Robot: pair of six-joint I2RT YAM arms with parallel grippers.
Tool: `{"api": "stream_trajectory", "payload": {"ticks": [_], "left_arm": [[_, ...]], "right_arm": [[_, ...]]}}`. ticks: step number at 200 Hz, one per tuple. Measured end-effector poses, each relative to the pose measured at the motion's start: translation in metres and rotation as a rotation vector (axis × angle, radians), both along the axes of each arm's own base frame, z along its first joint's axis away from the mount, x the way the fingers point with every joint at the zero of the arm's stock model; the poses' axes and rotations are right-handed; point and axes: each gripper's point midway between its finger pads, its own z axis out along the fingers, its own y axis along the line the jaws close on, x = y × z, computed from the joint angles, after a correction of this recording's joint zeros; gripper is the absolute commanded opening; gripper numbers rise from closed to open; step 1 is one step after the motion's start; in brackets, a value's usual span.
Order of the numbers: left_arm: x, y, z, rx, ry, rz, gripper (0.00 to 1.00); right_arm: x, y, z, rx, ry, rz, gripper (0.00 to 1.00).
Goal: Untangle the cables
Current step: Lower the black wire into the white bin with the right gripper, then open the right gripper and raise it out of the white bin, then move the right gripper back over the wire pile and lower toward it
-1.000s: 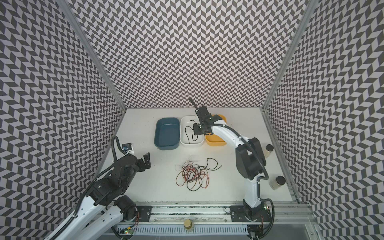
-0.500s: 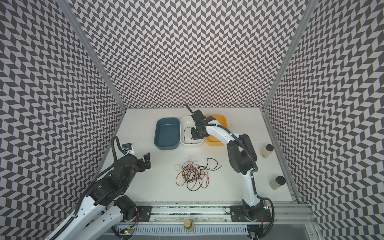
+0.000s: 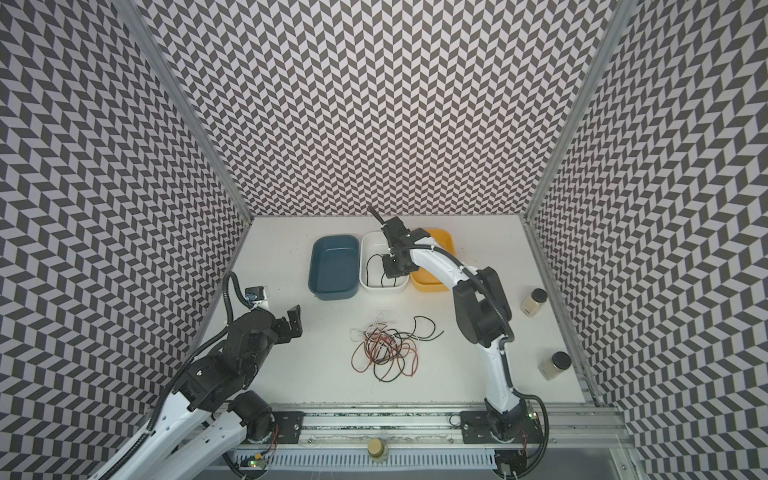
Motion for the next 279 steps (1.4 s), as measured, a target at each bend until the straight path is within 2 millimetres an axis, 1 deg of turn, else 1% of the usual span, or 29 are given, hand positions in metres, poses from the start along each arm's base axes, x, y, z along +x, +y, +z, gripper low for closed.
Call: {"api": "stream_trajectory", "payload": {"ticks": [14,26,55,69,91,117,134,141,157,174,188,199,216,251,260,279], "left_arm": [[0.000,0.000,0.000,-0.001,0.000,-0.002,1.00],[0.000,-0.001,0.000,-0.002,0.000,-0.003,1.00],[0.000,-0.001,0.000,-0.003,0.000,-0.006,1.00],[0.000,-0.001,0.000,-0.004,0.000,-0.006,1.00],[0.000,-0.001,0.000,-0.004,0.000,-0.006,1.00],[0.000,-0.001,0.000,-0.005,-0.001,-0.007,1.00],[0.000,-0.002,0.000,-0.006,-0.001,-0.008,1.00],[0.000,-0.002,0.000,-0.006,0.000,-0.010,1.00],[0.000,-0.003,0.000,-0.008,0.000,-0.013,1.00],[0.000,-0.004,0.000,-0.010,0.002,-0.022,1.00],[-0.001,-0.007,0.000,-0.011,0.004,-0.033,1.00],[-0.001,-0.008,0.000,-0.014,0.005,-0.038,1.00],[-0.002,-0.010,-0.001,-0.015,0.009,-0.052,1.00],[-0.002,-0.015,-0.004,-0.011,0.023,-0.079,1.00],[-0.002,-0.017,-0.005,-0.009,0.029,-0.086,1.00],[-0.002,-0.020,-0.008,-0.007,0.041,-0.099,1.00]], "right_arm": [[-0.001,-0.001,-0.001,-0.004,0.006,0.002,0.20],[-0.003,-0.001,0.000,-0.006,0.012,0.001,0.27],[-0.001,0.000,0.010,-0.004,0.004,0.004,0.30],[0.000,0.000,0.016,-0.002,-0.002,0.005,0.36],[-0.002,-0.001,0.028,0.003,-0.014,0.004,0.40],[-0.007,-0.005,0.052,0.014,-0.040,-0.001,0.43],[-0.014,-0.006,0.077,0.044,-0.073,0.000,0.46],[-0.019,-0.006,0.088,0.058,-0.091,0.002,0.49],[-0.040,-0.005,0.113,0.093,-0.130,0.021,0.52],[-0.073,0.000,0.137,0.130,-0.170,0.061,0.53],[-0.099,0.003,0.149,0.155,-0.195,0.095,0.55],[-0.118,0.004,0.151,0.172,-0.199,0.117,0.56],[-0.144,0.002,0.144,0.186,-0.190,0.138,0.58],[-0.194,-0.009,0.111,0.214,-0.132,0.138,0.59],[-0.208,-0.009,0.104,0.227,-0.115,0.145,0.59],[-0.237,-0.001,0.092,0.278,-0.087,0.173,0.60]]}}
